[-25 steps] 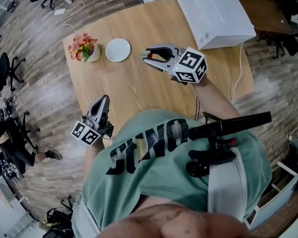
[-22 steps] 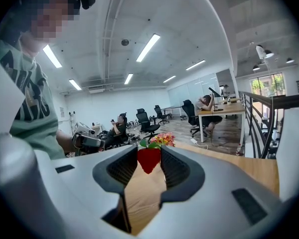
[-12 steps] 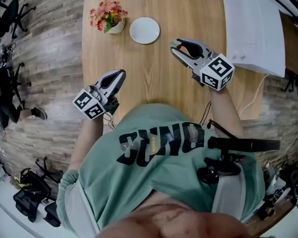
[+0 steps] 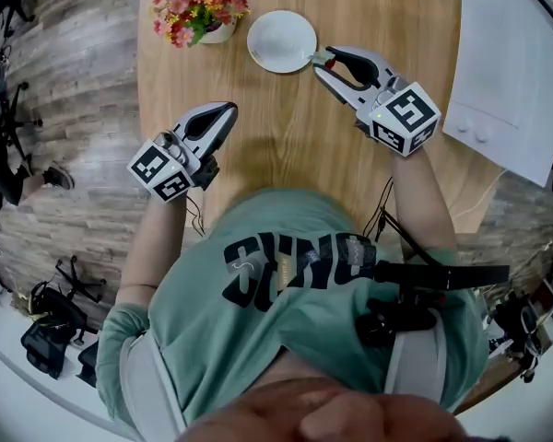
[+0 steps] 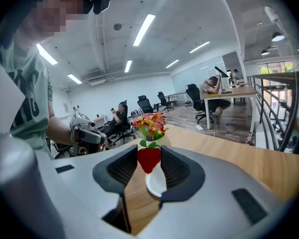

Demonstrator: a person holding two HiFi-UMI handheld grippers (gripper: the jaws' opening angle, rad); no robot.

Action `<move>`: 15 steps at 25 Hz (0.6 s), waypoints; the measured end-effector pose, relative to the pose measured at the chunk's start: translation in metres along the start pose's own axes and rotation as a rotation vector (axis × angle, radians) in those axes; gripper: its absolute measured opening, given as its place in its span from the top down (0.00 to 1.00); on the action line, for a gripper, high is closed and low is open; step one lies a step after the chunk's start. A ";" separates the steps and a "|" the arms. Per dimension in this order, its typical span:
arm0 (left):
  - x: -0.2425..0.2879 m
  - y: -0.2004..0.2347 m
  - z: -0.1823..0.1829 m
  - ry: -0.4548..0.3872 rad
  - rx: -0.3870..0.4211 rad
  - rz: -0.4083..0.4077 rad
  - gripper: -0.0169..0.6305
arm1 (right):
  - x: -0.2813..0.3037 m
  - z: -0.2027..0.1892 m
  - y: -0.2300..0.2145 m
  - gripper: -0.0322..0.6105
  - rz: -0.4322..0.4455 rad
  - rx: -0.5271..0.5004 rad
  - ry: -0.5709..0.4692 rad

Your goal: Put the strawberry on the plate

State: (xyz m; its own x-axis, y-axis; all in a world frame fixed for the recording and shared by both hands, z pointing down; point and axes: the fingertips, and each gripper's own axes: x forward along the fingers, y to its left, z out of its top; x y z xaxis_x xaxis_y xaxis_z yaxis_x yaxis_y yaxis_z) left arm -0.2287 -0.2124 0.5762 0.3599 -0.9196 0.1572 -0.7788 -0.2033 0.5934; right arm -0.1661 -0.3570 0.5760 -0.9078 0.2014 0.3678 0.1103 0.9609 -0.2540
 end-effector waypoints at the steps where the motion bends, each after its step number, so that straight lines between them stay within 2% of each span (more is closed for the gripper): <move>1: 0.003 0.009 -0.001 0.002 -0.003 0.002 0.97 | 0.009 -0.003 -0.004 0.72 0.005 -0.006 0.010; 7: 0.016 0.051 -0.007 0.005 -0.021 0.003 0.97 | 0.055 -0.020 -0.019 0.72 0.020 -0.075 0.082; 15: 0.031 0.090 -0.039 0.030 -0.057 0.000 0.97 | 0.111 -0.061 -0.030 0.72 0.043 -0.183 0.174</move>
State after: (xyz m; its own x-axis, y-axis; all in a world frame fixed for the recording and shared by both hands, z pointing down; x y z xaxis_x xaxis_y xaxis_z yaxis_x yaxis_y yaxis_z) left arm -0.2679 -0.2462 0.6650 0.3754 -0.9091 0.1806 -0.7486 -0.1825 0.6374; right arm -0.2450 -0.3523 0.6792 -0.8194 0.2571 0.5123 0.2331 0.9660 -0.1119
